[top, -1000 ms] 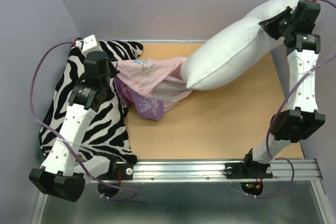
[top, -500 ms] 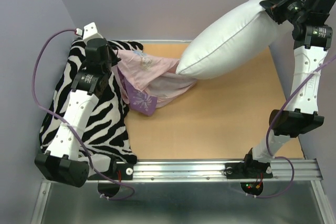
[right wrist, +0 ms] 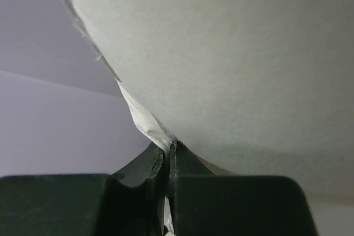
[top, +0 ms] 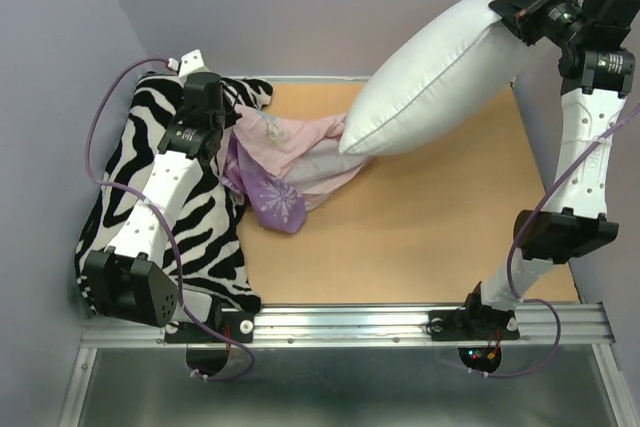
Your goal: Remove the pillowcase from the pillow
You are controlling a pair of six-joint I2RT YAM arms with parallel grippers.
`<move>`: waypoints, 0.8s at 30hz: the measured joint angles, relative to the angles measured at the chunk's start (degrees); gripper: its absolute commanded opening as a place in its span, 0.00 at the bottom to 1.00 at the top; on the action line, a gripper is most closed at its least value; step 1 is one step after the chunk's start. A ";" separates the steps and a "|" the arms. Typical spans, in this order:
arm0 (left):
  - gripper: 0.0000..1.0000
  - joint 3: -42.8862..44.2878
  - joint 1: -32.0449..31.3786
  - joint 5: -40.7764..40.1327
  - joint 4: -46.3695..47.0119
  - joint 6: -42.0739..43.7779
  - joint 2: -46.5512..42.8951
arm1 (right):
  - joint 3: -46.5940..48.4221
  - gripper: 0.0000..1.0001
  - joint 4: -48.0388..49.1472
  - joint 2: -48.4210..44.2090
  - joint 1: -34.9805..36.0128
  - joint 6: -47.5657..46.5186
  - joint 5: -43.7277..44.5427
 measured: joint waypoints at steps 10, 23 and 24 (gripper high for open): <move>0.00 2.27 -0.59 5.46 1.90 2.12 -0.02 | -39.93 0.00 5.77 -16.61 1.99 -9.49 3.56; 0.29 -11.52 -6.99 9.42 6.99 3.61 -4.55 | -79.87 0.35 19.67 -23.34 8.74 -16.79 25.73; 0.31 -12.92 -8.09 9.99 7.43 3.43 -4.98 | -81.24 0.44 19.96 -23.58 8.74 -17.03 26.53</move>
